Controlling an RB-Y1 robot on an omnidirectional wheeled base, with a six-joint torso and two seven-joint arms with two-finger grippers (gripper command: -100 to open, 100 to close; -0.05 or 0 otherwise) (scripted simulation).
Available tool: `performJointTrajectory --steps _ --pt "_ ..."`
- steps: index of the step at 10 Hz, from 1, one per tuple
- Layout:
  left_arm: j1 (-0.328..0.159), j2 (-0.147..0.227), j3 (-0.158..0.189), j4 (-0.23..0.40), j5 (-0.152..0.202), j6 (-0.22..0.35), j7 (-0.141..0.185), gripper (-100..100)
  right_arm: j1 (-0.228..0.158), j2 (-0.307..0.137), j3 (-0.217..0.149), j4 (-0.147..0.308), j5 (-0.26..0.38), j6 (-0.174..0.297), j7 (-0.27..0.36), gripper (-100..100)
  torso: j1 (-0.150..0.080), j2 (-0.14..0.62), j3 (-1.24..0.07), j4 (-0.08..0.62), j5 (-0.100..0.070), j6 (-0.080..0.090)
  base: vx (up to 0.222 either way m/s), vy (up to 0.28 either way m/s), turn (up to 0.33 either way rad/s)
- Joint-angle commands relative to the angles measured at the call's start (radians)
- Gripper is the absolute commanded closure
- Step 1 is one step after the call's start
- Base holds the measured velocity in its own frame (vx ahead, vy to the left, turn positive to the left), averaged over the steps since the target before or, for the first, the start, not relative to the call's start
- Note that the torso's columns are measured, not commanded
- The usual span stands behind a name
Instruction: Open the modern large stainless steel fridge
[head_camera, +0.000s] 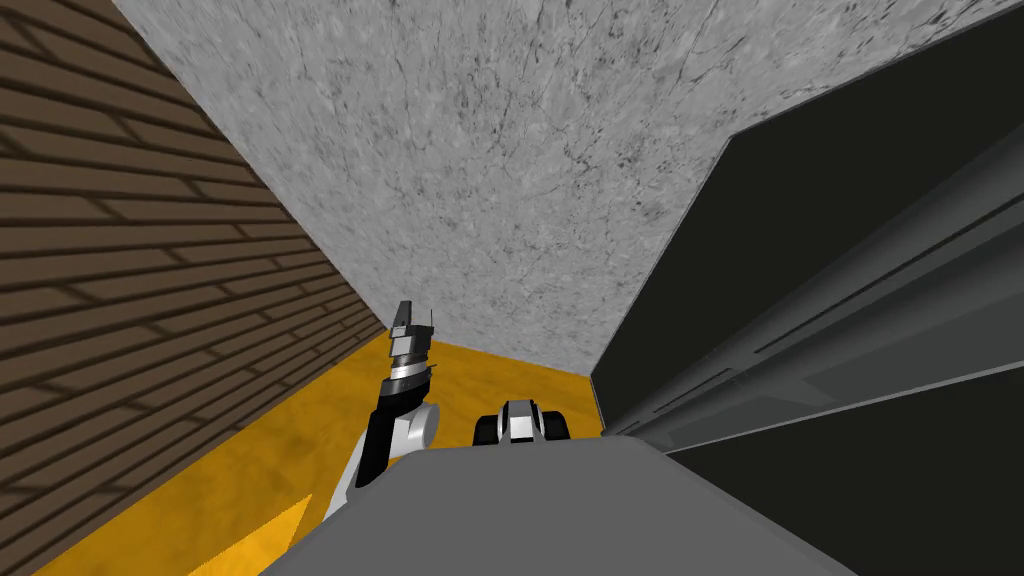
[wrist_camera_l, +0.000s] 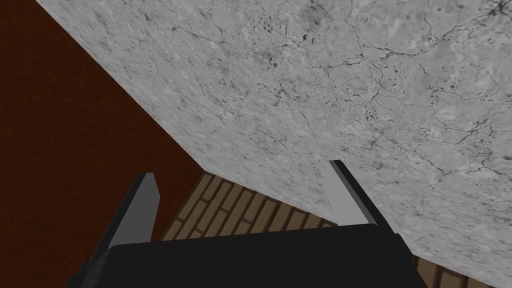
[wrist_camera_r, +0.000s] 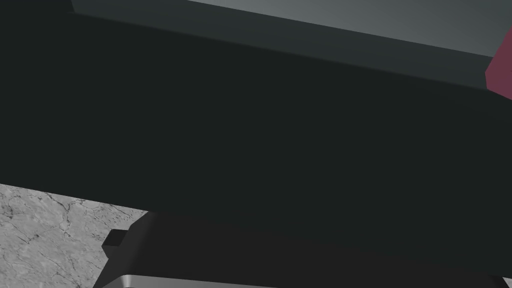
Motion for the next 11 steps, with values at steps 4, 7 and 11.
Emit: performJointTrajectory --steps 4,7,11 --pt "0.0 0.0 0.0 0.0 0.0 0.0 0.0 0 -0.134 -0.044 -0.032 -0.017 -0.074 -0.136 0.072 100 0.0 0.003 0.003 0.0 -0.001 0.0 0.096 -0.02 -0.239" --pt "0.0 0.0 0.0 0.0 0.0 0.0 0.0 0 -0.166 -0.086 -0.052 -0.015 -0.101 -0.138 0.083 100 -0.001 0.005 0.003 0.001 -0.001 -0.001 0.024 0.021 -0.105" --pt "-0.001 0.0 0.0 0.0 0.0 0.0 0.0 0 -0.181 -0.144 -0.065 -0.028 -0.13 -0.138 0.084 100 -0.001 0.006 0.003 0.004 0.003 0.002 -0.153 0.112 0.129"
